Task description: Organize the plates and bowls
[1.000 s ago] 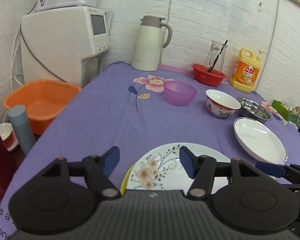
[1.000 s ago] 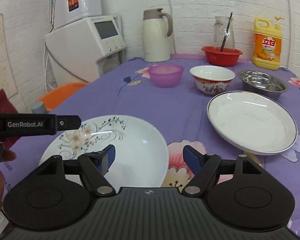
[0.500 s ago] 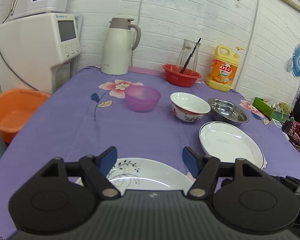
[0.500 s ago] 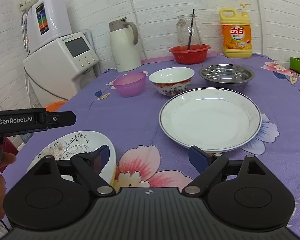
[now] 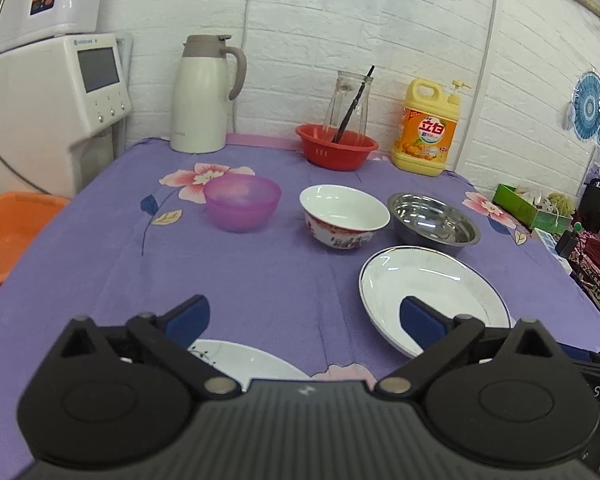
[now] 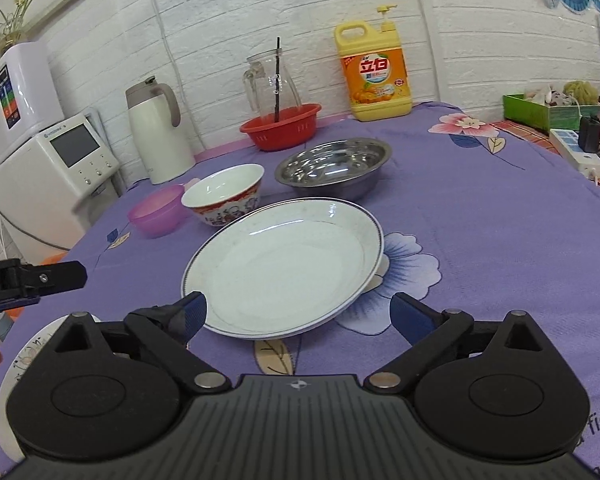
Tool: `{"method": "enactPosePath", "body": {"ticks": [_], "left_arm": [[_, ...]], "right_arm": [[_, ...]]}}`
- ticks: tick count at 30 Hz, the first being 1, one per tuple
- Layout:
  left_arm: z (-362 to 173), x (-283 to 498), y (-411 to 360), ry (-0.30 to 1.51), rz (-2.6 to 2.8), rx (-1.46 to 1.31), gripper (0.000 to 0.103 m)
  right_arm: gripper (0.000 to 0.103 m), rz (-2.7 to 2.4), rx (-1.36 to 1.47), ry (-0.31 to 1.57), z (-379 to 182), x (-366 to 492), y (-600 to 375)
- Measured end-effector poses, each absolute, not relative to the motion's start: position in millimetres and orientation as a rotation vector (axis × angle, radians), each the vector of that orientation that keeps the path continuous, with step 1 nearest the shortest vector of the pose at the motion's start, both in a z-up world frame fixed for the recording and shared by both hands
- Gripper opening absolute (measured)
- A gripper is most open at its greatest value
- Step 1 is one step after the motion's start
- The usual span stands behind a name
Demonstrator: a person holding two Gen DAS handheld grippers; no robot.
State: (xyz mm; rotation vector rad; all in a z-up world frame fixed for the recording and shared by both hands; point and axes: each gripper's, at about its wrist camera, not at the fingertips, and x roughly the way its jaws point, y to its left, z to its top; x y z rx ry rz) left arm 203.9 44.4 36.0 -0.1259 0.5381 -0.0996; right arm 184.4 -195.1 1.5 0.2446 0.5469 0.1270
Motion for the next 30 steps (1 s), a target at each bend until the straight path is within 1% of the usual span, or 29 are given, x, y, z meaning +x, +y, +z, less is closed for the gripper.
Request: {"method": "enactPosePath", "body": {"ticks": [9, 14, 30], "left_arm": [[36.6, 235.5, 19.9, 0.585, -0.180, -0.122, 0.100], [28.7, 268.0, 5.2, 0.670, -0.256, -0.097, 0.100], [2.1, 327.4, -24.2, 0.776, -0.234, -0.090, 0.100]], "right_arm": [[0.103, 0.093, 0.240, 0.578, -6.0, 202.7, -214.8], [0.103, 0.100, 0.199, 0.604, -9.0, 221.1, -216.6], [0.103, 0.135, 0.145, 0.649, -18.6, 265.1, -211.8]]}}
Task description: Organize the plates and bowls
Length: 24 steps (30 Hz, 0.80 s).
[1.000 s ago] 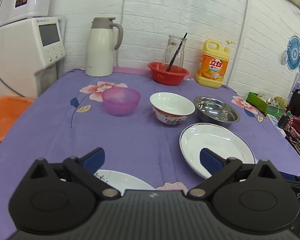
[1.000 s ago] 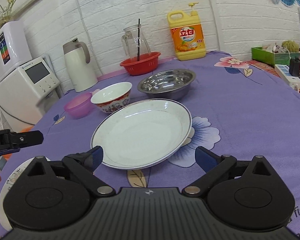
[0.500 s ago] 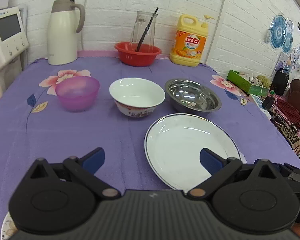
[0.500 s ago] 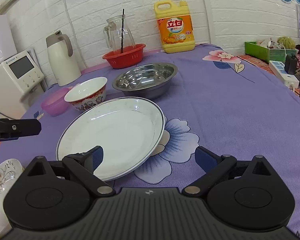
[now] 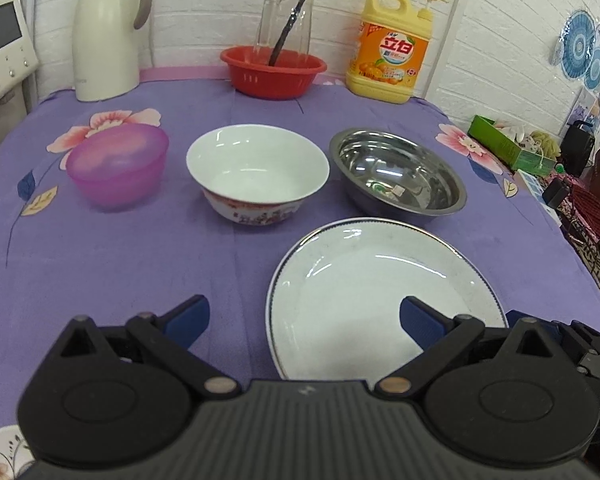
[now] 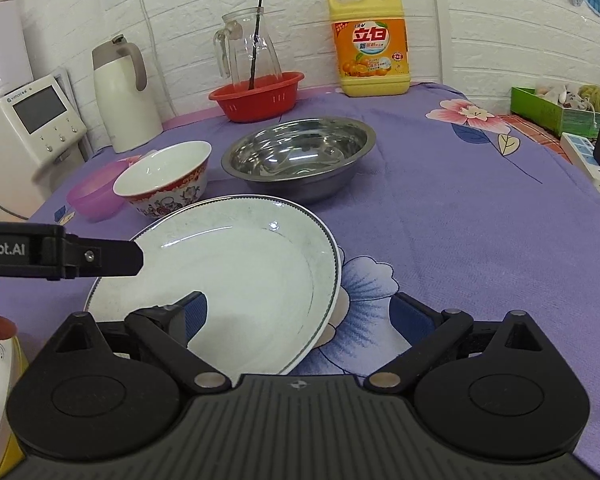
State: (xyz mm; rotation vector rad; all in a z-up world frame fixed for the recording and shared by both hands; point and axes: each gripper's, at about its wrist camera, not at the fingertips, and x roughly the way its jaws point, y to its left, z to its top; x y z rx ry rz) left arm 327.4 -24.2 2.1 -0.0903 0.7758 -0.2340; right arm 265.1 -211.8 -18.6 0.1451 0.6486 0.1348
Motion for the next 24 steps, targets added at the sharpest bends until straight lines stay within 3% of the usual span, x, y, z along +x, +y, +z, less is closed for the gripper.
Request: {"method": "enactPosePath", "body": {"ticks": [24], "left_arm": [[-21.6, 343.5, -33.8, 0.850, -0.207, -0.048, 0.095]], "right_arm": [[0.103, 0.168, 0.086, 0.690, -23.1, 276.8, -196.1]]}}
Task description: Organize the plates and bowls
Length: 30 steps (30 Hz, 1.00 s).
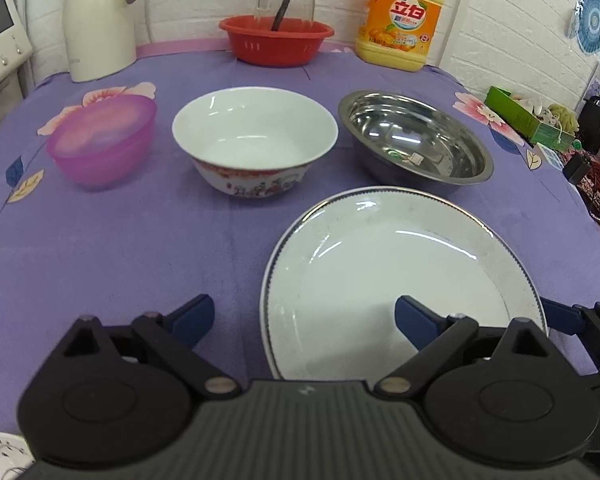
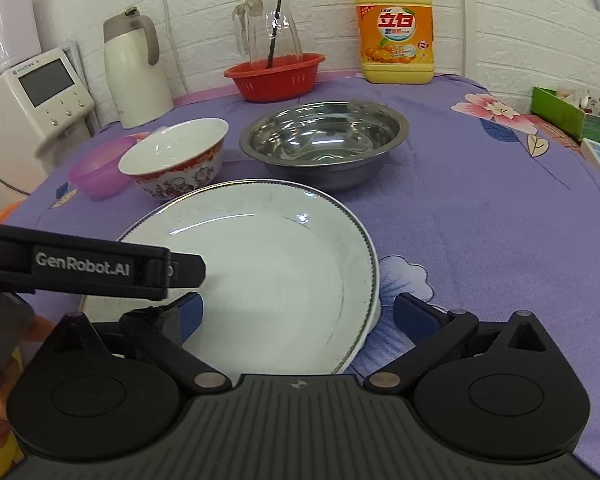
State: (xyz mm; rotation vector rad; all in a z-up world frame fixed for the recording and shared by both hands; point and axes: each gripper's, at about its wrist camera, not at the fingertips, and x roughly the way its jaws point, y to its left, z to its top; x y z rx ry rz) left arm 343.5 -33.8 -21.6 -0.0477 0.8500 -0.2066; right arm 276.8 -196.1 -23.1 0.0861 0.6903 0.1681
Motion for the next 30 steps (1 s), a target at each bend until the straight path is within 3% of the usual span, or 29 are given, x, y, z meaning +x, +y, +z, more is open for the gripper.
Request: {"method": "enactPosePath", "body": {"ticks": [5, 8, 10, 18, 30], "left_arm": [[-22.6, 343.1, -37.4, 0.838, -0.191, -0.019, 0.090], [-21.5, 340.3, -41.5, 0.816, -0.201, 0.004, 0.075], [-19.3, 338.1, -42.5, 0.809, -0.226, 0.002, 0.058], [-15.6, 334.1, -42.4, 0.827, -0.224, -0.043, 0.038], [-7.4, 307.8, -32.2, 0.801, -0.240, -0.086, 0.035]], "right_arm": [[0.103, 0.149, 0.077, 0.673, -24.5, 278.7, -196.1], [0.103, 0.152, 0.036, 0.668, -26.1, 279.5, -189.9], [0.103, 0.164, 0.012, 0.657, -27.9, 278.9, -185.5], [0.103, 0.164, 0.034, 0.629, -25.4, 271.2, -185.1], [0.103, 0.155, 0.054, 0.589, -11.1, 244.6, -179.2]]}}
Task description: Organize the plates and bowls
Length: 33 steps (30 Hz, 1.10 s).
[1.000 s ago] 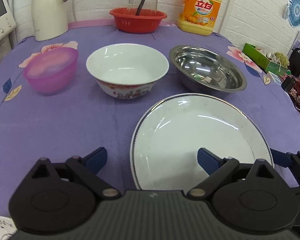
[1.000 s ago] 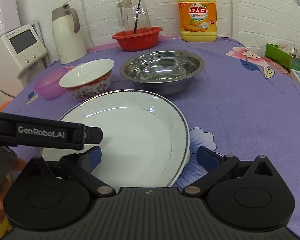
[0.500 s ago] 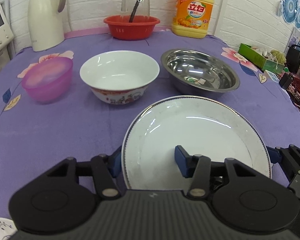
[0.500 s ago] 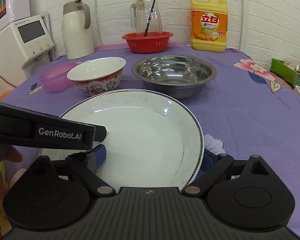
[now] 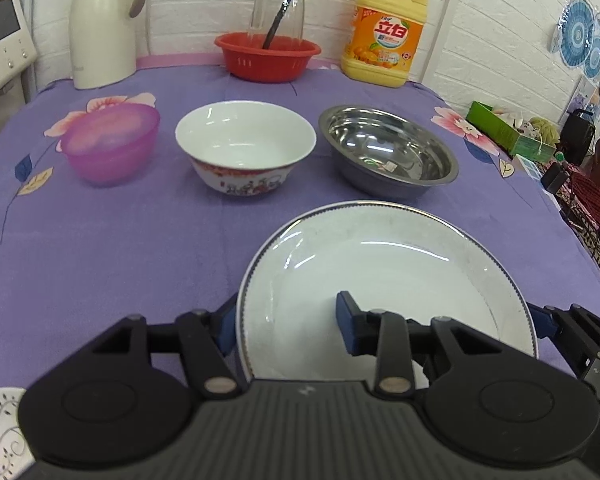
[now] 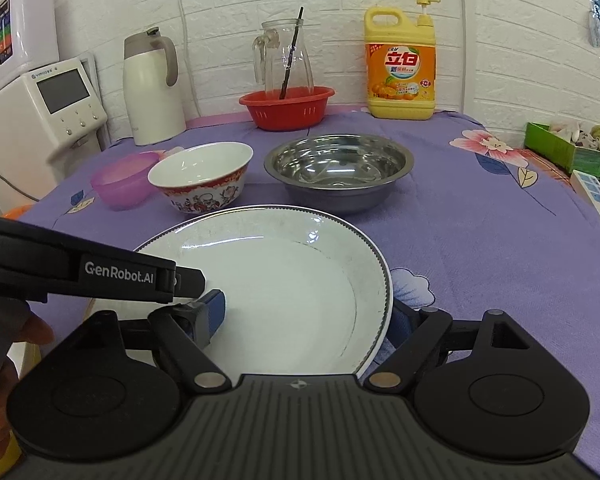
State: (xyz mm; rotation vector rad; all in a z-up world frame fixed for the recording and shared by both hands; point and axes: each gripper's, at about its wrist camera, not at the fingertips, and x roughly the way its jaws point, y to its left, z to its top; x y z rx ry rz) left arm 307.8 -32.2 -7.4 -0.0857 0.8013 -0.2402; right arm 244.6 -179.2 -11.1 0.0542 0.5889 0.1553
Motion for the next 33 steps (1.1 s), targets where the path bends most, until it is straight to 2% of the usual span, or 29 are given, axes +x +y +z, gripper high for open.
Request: {"method": "enactPosePath", "body": {"ticks": [9, 12, 15, 18, 21, 25, 33], "left_arm": [[-18.7, 297.6, -24.5, 0.810, -0.235, -0.095, 0.034], [-19.1, 298.6, -24.5, 0.809, -0.242, -0.103, 0.039], [-20.2, 299.0, -26.0, 0.804, -0.250, -0.105, 0.049], [-21.6, 298.5, -32.0, 0.795, -0.243, -0.079, 0.050], [-22.6, 297.4, -36.2, 0.784, -0.229, -0.051, 0.049], [-20.1, 298.8, -30.8, 0.795, -0.229, -0.073, 0.038], [-12.1, 293.6, -30.7, 0.781, -0.225, -0.087, 0.037]], "right_arm": [[0.103, 0.176, 0.085, 0.648, -24.2, 237.9, -177.4], [0.103, 0.180, 0.080, 0.642, -23.8, 237.7, -177.4], [0.103, 0.186, 0.087, 0.639, -23.9, 239.3, -180.5], [0.103, 0.180, 0.077, 0.636, -25.2, 240.6, -180.6], [0.103, 0.184, 0.035, 0.634, -27.0, 240.6, -173.3], [0.103, 0.178, 0.024, 0.635, -26.8, 240.4, -172.3], [0.103, 0.170, 0.057, 0.624, -21.8, 234.1, -173.6]]}}
